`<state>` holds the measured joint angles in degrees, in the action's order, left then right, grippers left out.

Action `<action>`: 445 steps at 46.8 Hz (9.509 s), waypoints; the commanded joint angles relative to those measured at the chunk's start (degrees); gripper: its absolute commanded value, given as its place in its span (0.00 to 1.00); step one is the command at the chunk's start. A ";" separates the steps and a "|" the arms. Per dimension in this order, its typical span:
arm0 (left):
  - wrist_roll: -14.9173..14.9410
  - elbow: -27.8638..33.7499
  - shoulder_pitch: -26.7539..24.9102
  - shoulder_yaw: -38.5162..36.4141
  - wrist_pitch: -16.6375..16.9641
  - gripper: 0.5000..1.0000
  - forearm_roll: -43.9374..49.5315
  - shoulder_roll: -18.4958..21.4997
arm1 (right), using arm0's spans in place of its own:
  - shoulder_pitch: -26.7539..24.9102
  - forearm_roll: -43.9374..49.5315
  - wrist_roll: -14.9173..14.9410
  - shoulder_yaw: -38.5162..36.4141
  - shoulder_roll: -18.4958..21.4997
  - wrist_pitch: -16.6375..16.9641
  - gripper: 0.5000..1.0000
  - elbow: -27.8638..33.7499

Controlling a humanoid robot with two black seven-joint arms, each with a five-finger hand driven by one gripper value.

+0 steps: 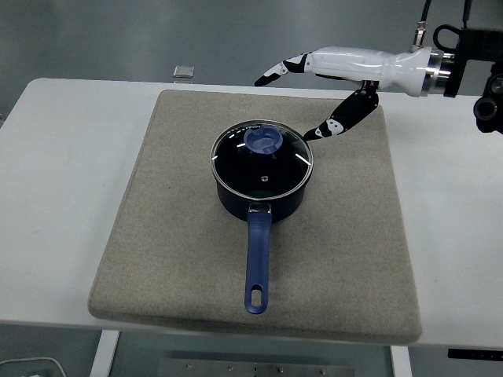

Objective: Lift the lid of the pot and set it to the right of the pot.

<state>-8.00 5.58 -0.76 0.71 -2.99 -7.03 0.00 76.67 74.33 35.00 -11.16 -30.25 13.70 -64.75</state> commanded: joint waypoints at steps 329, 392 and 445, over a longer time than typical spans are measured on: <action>0.00 -0.05 -0.03 0.00 0.00 1.00 0.00 0.00 | 0.58 19.80 0.00 9.57 13.81 -14.67 0.00 12.28; 0.00 -0.05 -0.03 0.09 0.00 1.00 0.00 0.00 | 4.10 18.57 0.00 9.92 13.81 -14.32 0.00 33.10; 0.00 -0.05 0.05 0.00 0.00 1.00 0.00 0.00 | -2.49 18.13 0.00 18.01 12.67 -17.13 0.00 36.62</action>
<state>-8.00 5.55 -0.78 0.70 -2.99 -7.04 0.00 74.61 92.49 35.00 6.87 -17.70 -3.41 -28.10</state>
